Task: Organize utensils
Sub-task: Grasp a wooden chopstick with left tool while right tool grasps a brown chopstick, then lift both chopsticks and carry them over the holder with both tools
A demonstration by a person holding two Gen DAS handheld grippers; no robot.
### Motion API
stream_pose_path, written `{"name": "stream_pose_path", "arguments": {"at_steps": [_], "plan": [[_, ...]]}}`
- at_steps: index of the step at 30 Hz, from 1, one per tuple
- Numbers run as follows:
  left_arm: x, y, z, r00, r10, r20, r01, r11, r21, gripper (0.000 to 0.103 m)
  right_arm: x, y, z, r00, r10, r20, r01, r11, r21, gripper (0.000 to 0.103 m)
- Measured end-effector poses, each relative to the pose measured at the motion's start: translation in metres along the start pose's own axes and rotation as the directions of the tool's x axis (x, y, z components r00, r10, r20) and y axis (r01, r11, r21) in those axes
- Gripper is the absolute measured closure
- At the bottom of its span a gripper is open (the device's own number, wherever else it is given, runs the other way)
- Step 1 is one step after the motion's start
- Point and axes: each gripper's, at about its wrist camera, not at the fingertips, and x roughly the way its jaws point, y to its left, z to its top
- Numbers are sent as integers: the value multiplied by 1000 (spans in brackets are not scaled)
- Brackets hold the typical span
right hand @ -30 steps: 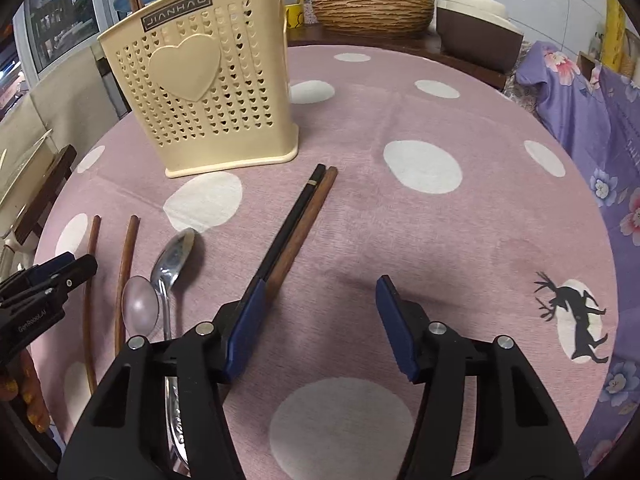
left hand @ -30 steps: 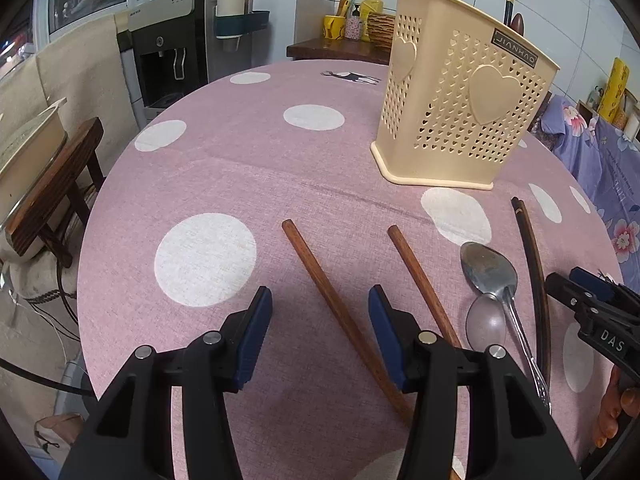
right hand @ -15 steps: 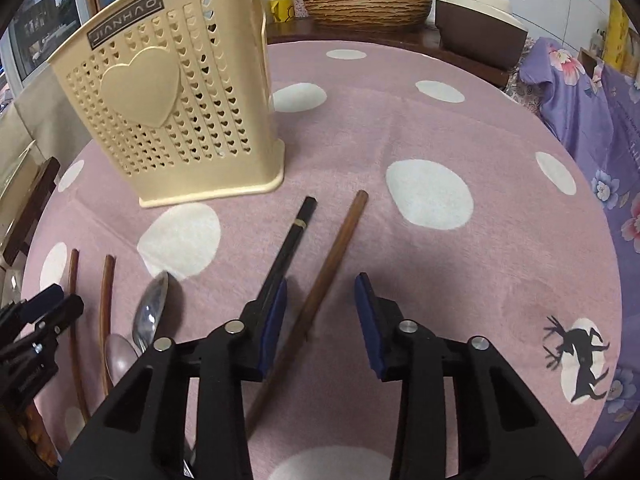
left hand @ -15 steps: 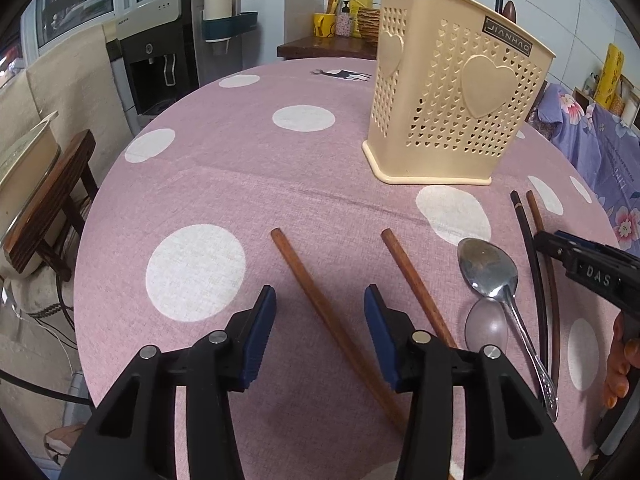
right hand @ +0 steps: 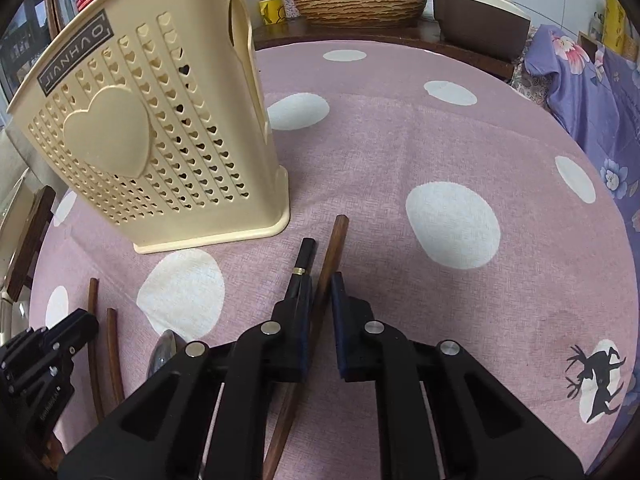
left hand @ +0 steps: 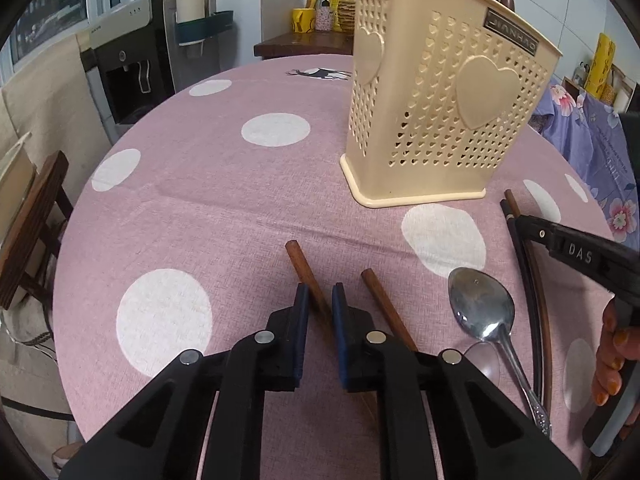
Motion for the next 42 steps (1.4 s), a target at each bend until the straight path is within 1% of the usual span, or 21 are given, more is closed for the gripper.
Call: {"name": "stream_pose_path", "arguments": {"at_steps": [2,10,14,18,21,25,29,33,36,42], "plan": [[1,2,3,1000,-11,-7,11,1000,-12,91,-1,0,0,1000,4,-1,-4,1000,8,92],[3,2,5,1000,-16,1,16,998,-62,93,1,-6,0,999,35,1,-35,999,37,93],[2,7,5,999,-51,7,52,993,-106,94,-4,-9,0,998,64,19,-65,996,55,94],[-8,11,7,996,-83,46,88,986,-140,95,-20,-14,0,992,106,65,-111,991,73,94],[-26,11,12,990,-108,94,121,982,-146,95,-38,-19,2,981,163,104,-172,982,80,95],[-61,12,19,973,-140,185,168,975,-143,95,-73,-21,2,959,220,181,-233,971,54,96],[-95,17,25,948,-179,263,221,965,-140,95,-111,-24,1,926,285,248,-295,955,7,96],[-120,19,28,927,-205,315,254,959,-122,95,-145,-26,0,892,345,292,-347,937,-46,96],[-133,21,31,914,-225,338,274,956,-103,95,-163,-27,-1,873,381,304,-373,924,-85,96],[-137,30,36,903,-276,330,326,940,-105,96,-182,-20,-3,860,404,313,-372,915,-160,96]]}}
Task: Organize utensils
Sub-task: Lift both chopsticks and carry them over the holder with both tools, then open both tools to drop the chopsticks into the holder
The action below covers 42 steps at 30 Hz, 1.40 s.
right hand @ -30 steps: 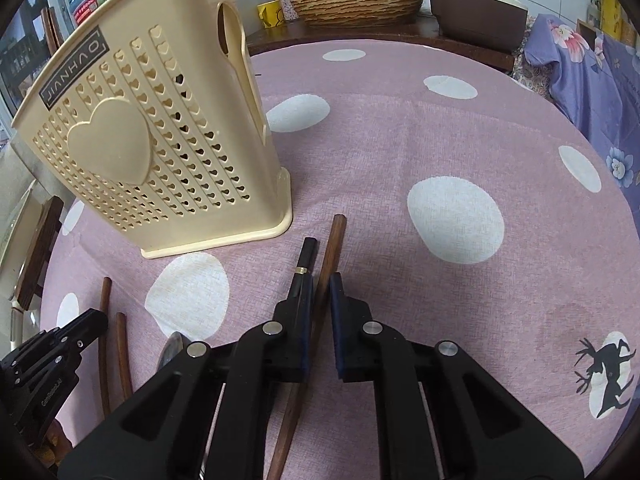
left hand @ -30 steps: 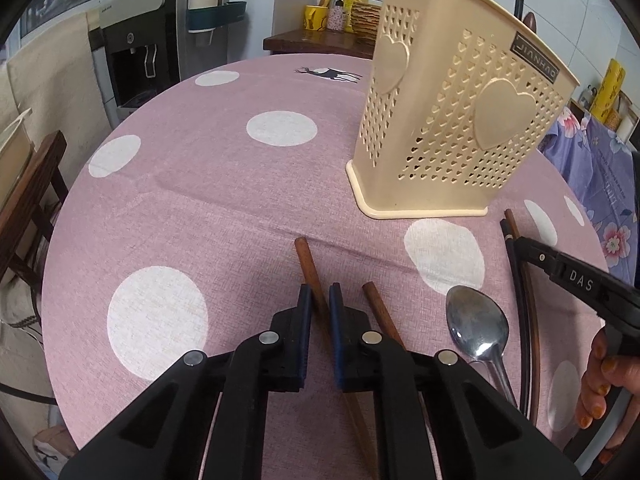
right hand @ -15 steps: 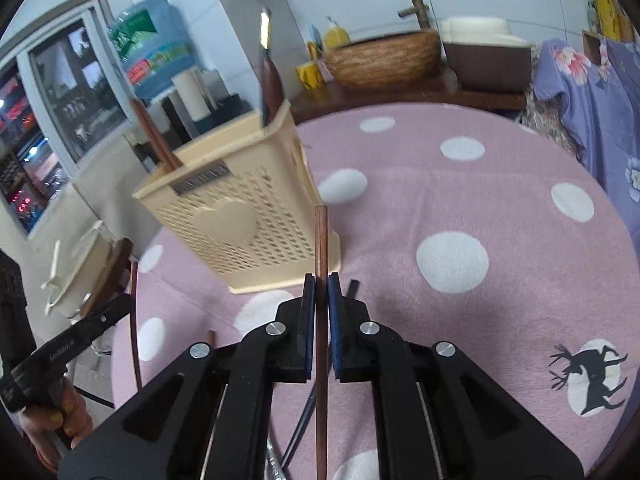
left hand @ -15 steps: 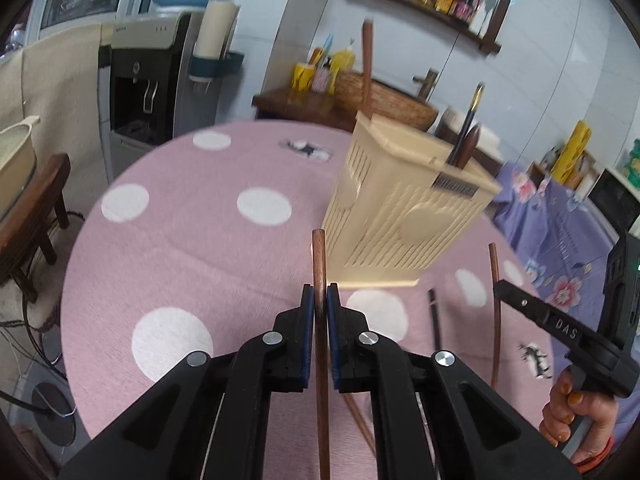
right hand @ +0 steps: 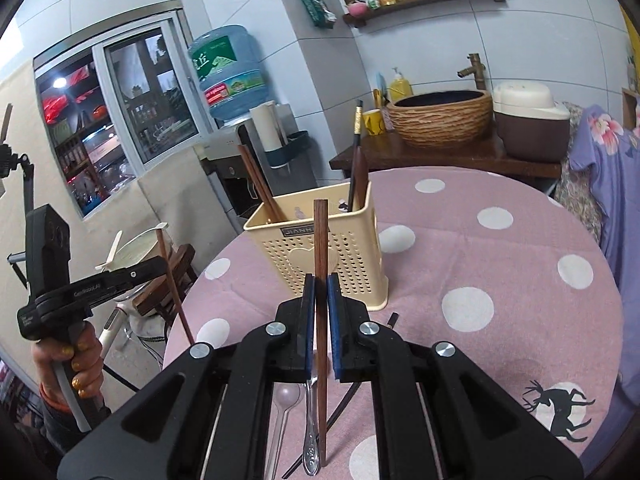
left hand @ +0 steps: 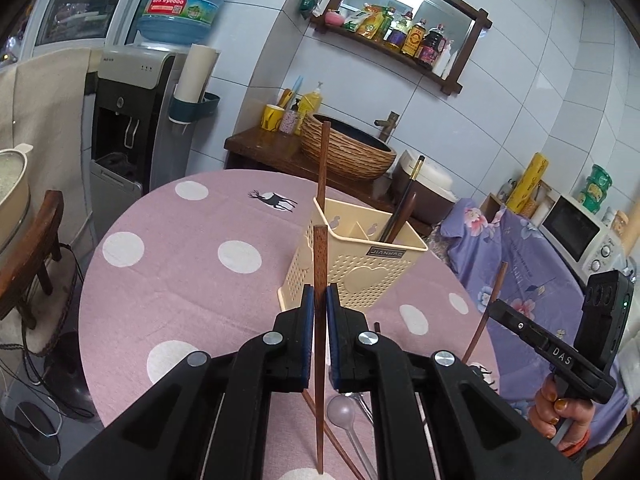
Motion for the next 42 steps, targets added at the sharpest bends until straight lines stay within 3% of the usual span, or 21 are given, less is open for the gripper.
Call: {"name": "stream_pose_path", "arguments": {"at_steps": [16,25,31,35,38,42], "plan": [[-29,-17,32,997,-21,79,15,997,77,96,-12,19,35,997,65,31,-64,997,-50,96],[-46,-40,77,989,-75,125,59,990,128,96,-18,28,91,992,63,108,-57,997,-59,96],[-52,-58,134,979,-88,182,67,990,122,96,-18,37,154,978,18,209,-4,998,-63,96],[-47,-69,168,969,-57,240,29,993,117,96,-10,43,186,961,-23,277,42,997,-63,96],[-35,-72,178,964,-13,267,-18,993,113,96,6,47,196,947,-70,314,100,992,-81,96],[-4,-64,171,968,28,251,-52,995,89,96,33,41,188,945,-108,307,139,987,-81,96]]}}
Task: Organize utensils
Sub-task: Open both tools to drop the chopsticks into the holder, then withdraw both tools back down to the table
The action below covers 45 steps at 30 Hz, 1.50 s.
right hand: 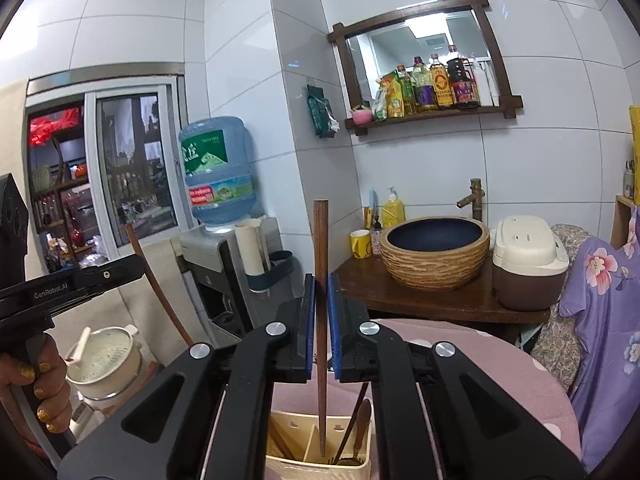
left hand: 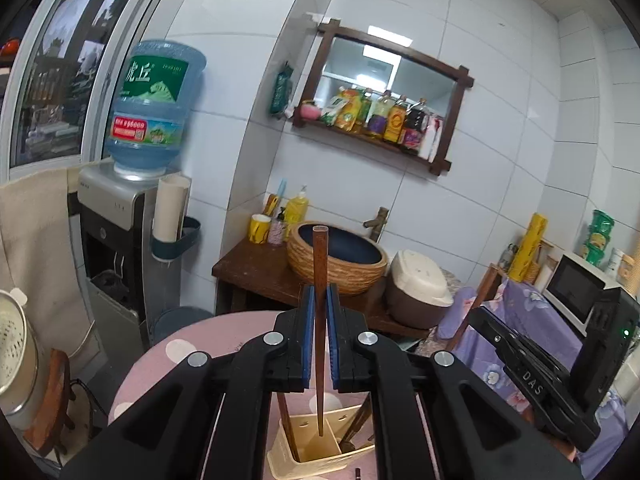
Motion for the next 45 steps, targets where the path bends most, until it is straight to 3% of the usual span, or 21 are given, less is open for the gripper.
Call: {"name": "stream_pose_path", "arguments": {"at_steps": [7,14,19,24,26,27,28,29,30,31,33,38,45], "plan": [[40,12,-54,994,23,-103,-25,999,-24,96,30,-4,-56,996,-24,-90,23,1000,-16,96],[59,19,-99,983,56,-177,-59,998,-11,96,40,-6,-92,989,-29,-143,25,999,-31,96],[67,26,-113,976,86,-201,-89,996,-7,96,43,-11,-107,986,-28,-165,27,1000,-12,96],[65,31,-121,974,69,-216,-79,996,-38,96,37,-11,-112,988,-33,-148,31,999,-19,96],[60,32,-123,975,58,-216,-69,996,-47,96,31,-11,-114,990,-38,-137,35,999,-25,91],[56,32,-125,975,53,-215,-64,997,-45,93,26,-11,-115,991,-43,-129,39,999,-28,79],[52,31,-127,976,52,-212,-62,997,-41,83,22,-11,-116,991,-45,-123,42,999,-28,66],[48,31,-129,977,53,-206,-62,997,-38,74,16,-11,-119,992,-47,-116,45,999,-26,61],[41,30,-133,979,52,-196,-61,997,-40,51,10,-11,-121,992,-50,-114,47,999,-25,60],[36,30,-137,981,49,-186,-58,997,-46,42,6,-11,-124,991,-53,-119,51,998,-27,59],[25,30,-147,982,50,-181,-58,997,-41,39,-2,-10,-132,988,-68,-140,64,997,-35,51],[9,35,-177,973,94,-211,-99,995,-14,16,-23,-9,-160,977,-61,-205,50,997,-55,41],[-2,52,-219,940,152,-306,-164,986,-14,8,-45,-11,-211,959,-80,-271,60,995,-82,30]]}}
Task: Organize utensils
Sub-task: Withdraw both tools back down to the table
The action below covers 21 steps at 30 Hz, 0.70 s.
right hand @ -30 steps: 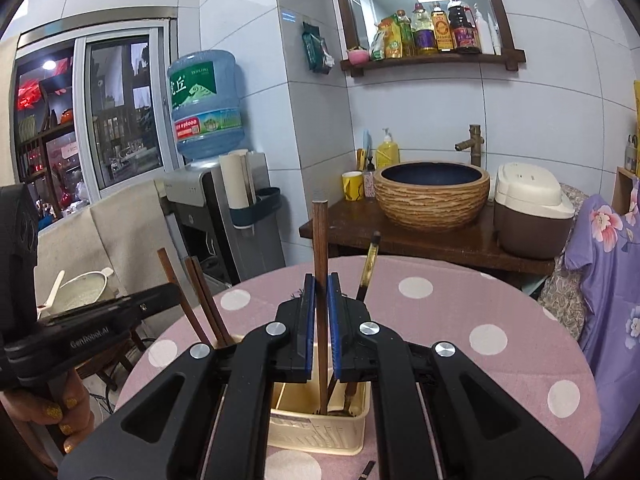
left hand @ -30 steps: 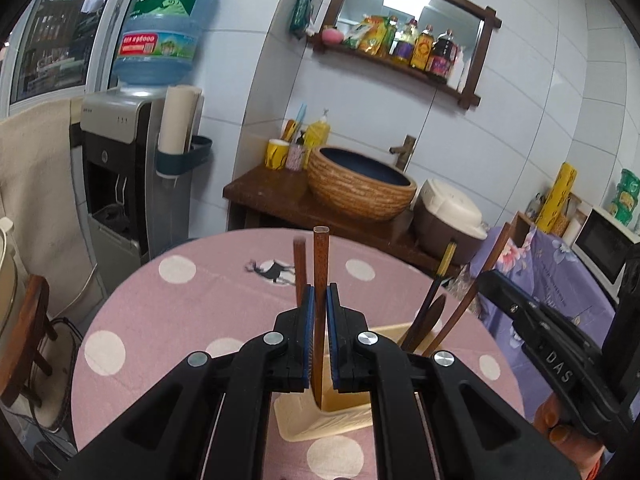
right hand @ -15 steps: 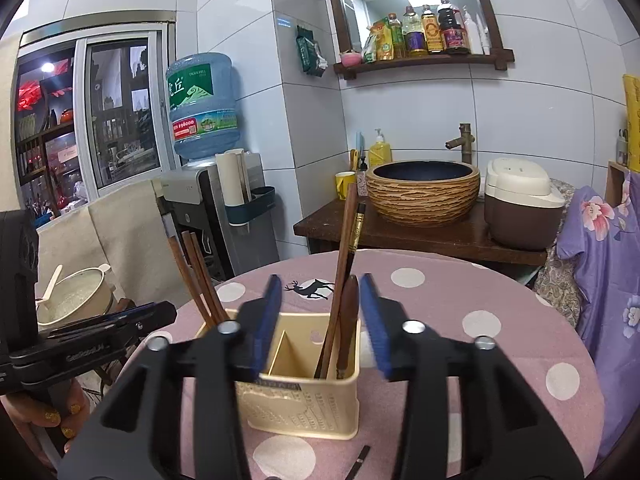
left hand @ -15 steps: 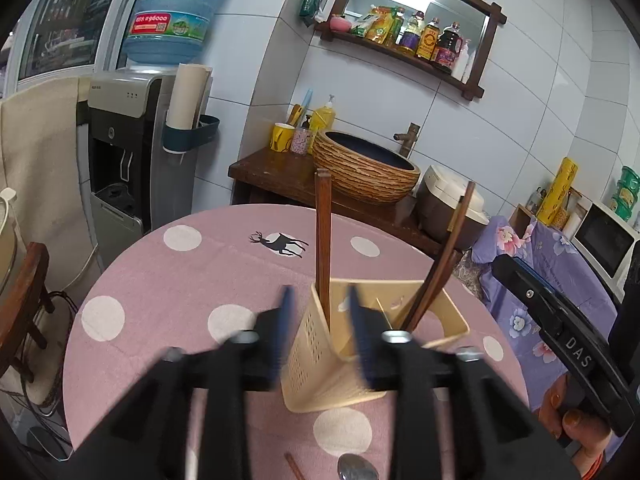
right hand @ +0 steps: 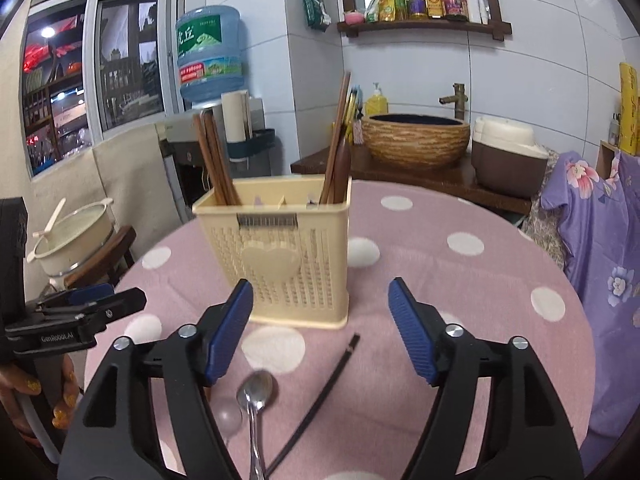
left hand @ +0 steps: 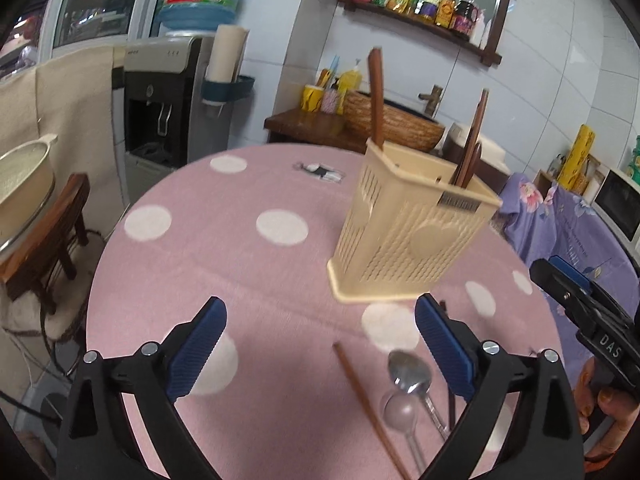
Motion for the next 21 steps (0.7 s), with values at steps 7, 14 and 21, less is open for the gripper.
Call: {"name": "stream_pose_path", "arguments": {"at_steps": [7,14,21], "plan": [[0,12,-32,998,33,-49,-34,999,-13,6,1,4,-48,997,-11,-82,11,1000,-5,26],[7,12,-60,989,-6,-145,3,1000,-21,6,7,6,-78,982,-106,-153,98,993,-62,26],[16,-7,-74,982,-16,-189,24,999,38,27,15,5,-88,968,-122,-217,115,992,-44,26]]}}
